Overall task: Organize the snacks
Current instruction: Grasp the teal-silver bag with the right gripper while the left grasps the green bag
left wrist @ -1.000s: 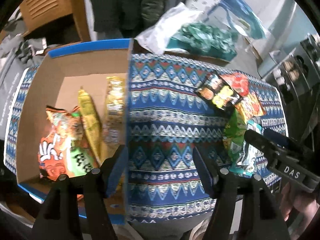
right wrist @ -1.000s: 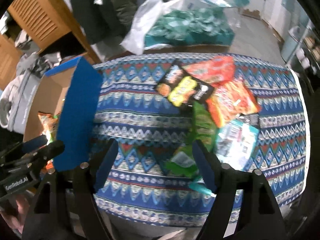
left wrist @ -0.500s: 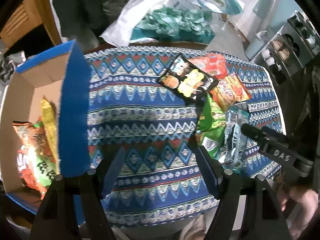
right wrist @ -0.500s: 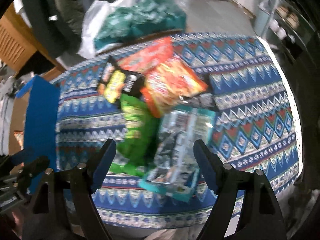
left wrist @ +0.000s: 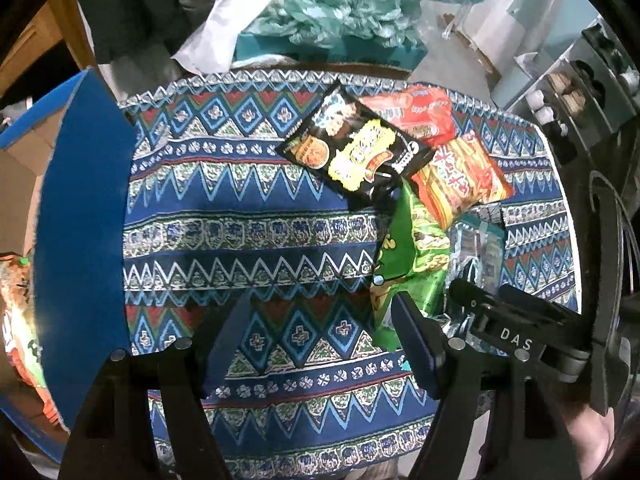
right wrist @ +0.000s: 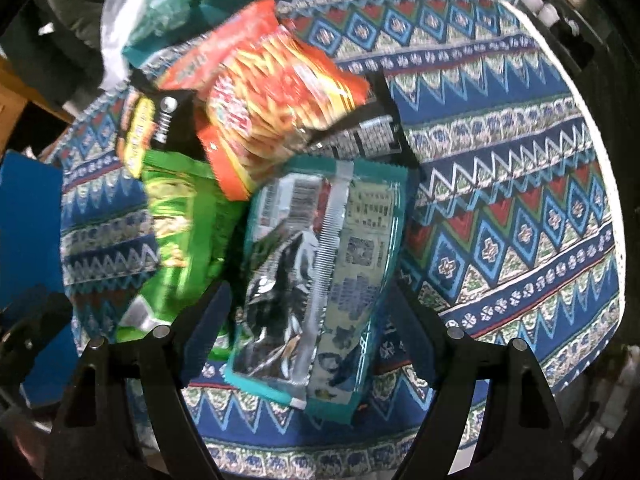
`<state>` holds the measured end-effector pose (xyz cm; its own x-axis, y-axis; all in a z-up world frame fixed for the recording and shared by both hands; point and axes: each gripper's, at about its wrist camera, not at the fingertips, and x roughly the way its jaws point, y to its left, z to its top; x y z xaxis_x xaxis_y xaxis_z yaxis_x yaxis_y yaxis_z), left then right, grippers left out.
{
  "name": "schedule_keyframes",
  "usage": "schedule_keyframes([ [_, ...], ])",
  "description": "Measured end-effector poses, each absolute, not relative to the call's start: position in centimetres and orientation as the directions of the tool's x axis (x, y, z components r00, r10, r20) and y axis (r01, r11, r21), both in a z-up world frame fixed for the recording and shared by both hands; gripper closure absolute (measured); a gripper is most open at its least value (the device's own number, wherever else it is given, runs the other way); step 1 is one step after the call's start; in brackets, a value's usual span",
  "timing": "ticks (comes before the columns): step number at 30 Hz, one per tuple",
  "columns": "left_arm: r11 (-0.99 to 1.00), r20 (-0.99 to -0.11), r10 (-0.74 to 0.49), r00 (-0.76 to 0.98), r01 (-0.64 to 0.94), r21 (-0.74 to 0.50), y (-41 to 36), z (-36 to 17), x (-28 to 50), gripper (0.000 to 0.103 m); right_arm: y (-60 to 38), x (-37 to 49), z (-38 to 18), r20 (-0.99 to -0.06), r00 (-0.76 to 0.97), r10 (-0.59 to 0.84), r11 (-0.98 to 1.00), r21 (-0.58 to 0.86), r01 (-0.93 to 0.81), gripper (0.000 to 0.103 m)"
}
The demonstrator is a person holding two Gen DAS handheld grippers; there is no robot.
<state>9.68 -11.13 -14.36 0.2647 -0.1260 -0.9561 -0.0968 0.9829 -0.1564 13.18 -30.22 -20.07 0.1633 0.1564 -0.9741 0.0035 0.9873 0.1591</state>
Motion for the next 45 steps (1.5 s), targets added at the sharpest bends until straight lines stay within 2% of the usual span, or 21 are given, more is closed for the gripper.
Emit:
schedule_keyframes([
  [10,0.971,-0.958,-0.161,0.237,-0.137,-0.197,-11.4,-15.7,11.0,0.029,-29.4,13.8,-22.9,-0.982,0.138,0.133,0.989,0.14,0.042,0.021],
  [12,0.968,-0.957,-0.171,0.235,-0.14,-0.207,-11.6,-15.7,11.3,0.028,-28.7,13.7,-23.5,-0.984,0.138,0.111,0.993,0.115,0.019,0.017],
  [17,0.965,-0.953,-0.198,0.228,-0.127,-0.231,-12.8,-15.7,11.8,0.028,-26.9,13.0,-24.1,-0.987,0.15,0.058,0.997,0.048,-0.067,0.017],
  [19,0.964,-0.953,-0.206,0.223,-0.121,-0.237,-13.4,-15.8,12.0,0.028,-26.8,12.4,-24.2,-0.987,0.154,0.053,0.995,0.039,-0.092,0.02],
  [21,0.963,-0.953,-0.213,0.216,-0.118,-0.242,-14.0,-16.0,12.2,0.027,-27.2,11.4,-24.1,-0.984,0.166,0.057,0.993,0.039,-0.114,0.03],
  [23,0.962,-0.953,-0.219,0.211,-0.114,-0.247,-14.7,-16.3,12.4,0.025,-28.0,10.7,-23.9,-0.983,0.172,0.061,0.991,0.039,-0.128,0.036],
  [29,0.968,-0.959,-0.213,0.188,-0.09,-0.233,-16.6,-17.4,12.7,0.025,-30.1,9.3,-23.5,-0.982,0.178,0.068,0.99,0.043,-0.137,0.042],
  [41,0.975,-0.97,-0.204,0.133,-0.063,-0.214,-18.5,-20.8,13.9,0.025,-33.8,10.2,-22.5,-0.976,0.195,0.099,0.992,0.081,-0.098,0.043],
  [43,0.975,-0.968,-0.209,0.141,-0.042,-0.217,-18.7,-20.9,13.9,0.032,-34.2,10.7,-22.2,-0.975,0.199,0.102,0.992,0.084,-0.096,0.043],
  [44,0.976,-0.968,-0.208,0.14,-0.034,-0.215,-18.8,-21.0,14.1,0.044,-34.3,10.7,-22.0,-0.974,0.2,0.106,0.991,0.089,-0.096,0.043],
  [45,0.979,-0.97,-0.199,0.137,-0.027,-0.204,-18.9,-21.0,14.0,0.05,-34.4,10.8,-21.8,-0.973,0.202,0.108,0.991,0.091,-0.096,0.043],
])
